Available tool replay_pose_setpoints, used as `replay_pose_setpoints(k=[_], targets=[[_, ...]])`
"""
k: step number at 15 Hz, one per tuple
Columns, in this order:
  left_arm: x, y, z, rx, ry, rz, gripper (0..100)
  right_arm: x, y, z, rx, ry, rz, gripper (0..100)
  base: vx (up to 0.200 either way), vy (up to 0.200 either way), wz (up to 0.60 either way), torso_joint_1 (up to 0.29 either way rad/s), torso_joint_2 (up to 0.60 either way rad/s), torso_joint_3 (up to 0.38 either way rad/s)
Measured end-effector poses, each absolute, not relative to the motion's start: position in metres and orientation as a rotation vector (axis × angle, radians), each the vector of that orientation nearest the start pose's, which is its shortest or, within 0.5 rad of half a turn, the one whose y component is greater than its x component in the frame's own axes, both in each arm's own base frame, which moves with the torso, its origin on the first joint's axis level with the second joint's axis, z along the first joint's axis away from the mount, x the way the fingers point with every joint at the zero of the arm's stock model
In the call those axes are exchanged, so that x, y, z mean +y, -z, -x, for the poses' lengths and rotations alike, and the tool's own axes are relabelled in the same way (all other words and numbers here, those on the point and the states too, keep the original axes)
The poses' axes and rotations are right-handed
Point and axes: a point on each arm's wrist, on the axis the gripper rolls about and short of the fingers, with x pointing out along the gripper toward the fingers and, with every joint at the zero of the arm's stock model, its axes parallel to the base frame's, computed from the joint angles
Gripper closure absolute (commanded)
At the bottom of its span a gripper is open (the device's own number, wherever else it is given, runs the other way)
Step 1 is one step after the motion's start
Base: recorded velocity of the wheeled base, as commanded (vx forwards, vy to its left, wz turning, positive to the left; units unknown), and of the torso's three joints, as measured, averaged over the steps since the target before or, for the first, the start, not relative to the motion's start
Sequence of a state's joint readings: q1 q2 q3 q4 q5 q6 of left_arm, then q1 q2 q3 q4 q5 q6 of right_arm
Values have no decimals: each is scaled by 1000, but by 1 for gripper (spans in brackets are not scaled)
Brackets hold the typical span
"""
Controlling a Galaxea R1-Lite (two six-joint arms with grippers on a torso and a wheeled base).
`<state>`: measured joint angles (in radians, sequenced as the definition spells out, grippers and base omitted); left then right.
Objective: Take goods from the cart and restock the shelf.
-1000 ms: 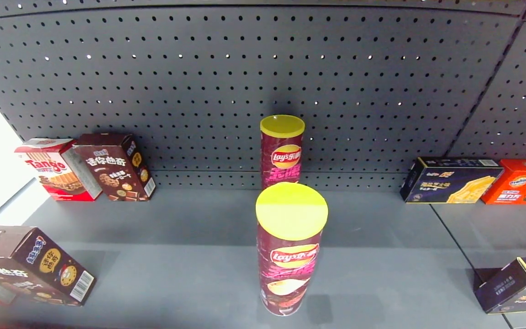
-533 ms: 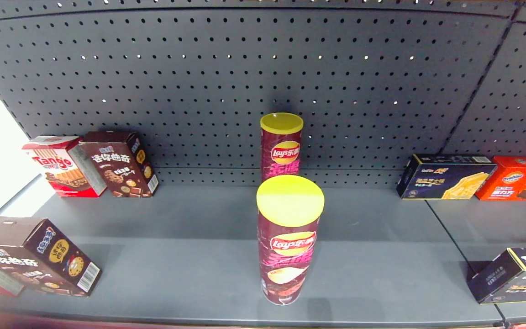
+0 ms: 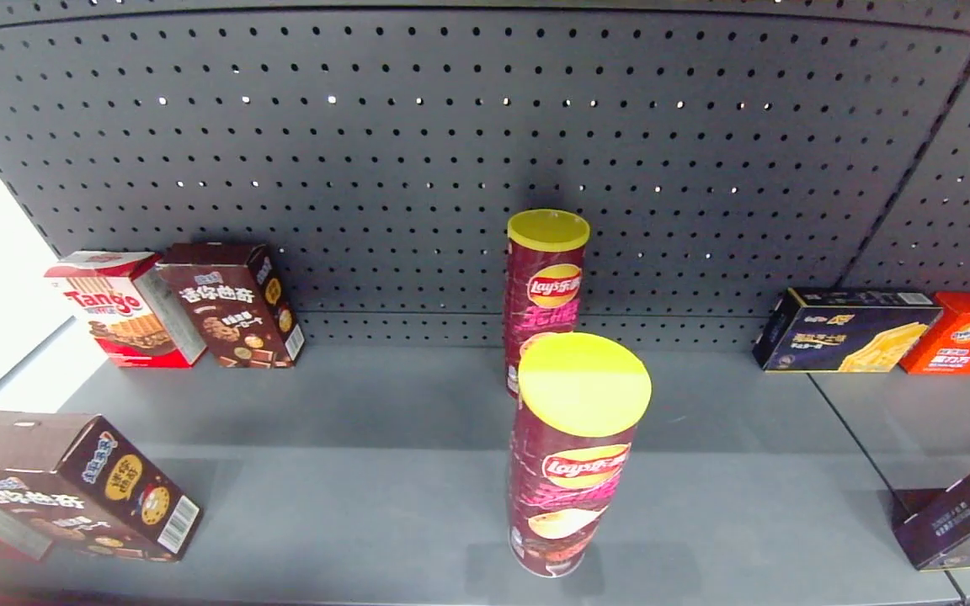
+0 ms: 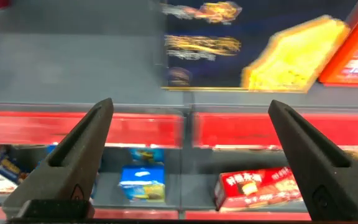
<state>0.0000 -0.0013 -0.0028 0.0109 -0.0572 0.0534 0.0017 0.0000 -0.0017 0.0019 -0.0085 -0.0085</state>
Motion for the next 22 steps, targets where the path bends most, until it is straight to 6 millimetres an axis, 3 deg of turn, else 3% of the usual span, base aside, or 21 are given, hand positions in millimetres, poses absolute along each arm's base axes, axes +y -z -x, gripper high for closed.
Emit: replay_pose_setpoints(k=[15, 17, 22], targets=[[-1, -75, 23, 4, 55, -54, 0, 0, -76, 23, 2, 6, 9, 0, 0, -27, 0, 1, 0, 1], [-1, -75, 23, 4, 56, -56, 0, 0, -76, 23, 2, 7, 9, 0, -200, 0, 0, 5, 7, 2], [-1, -75, 23, 3, 56, -54, 0, 0, -76, 23, 2, 6, 9, 0, 0, -40, 0, 2, 1, 0]])
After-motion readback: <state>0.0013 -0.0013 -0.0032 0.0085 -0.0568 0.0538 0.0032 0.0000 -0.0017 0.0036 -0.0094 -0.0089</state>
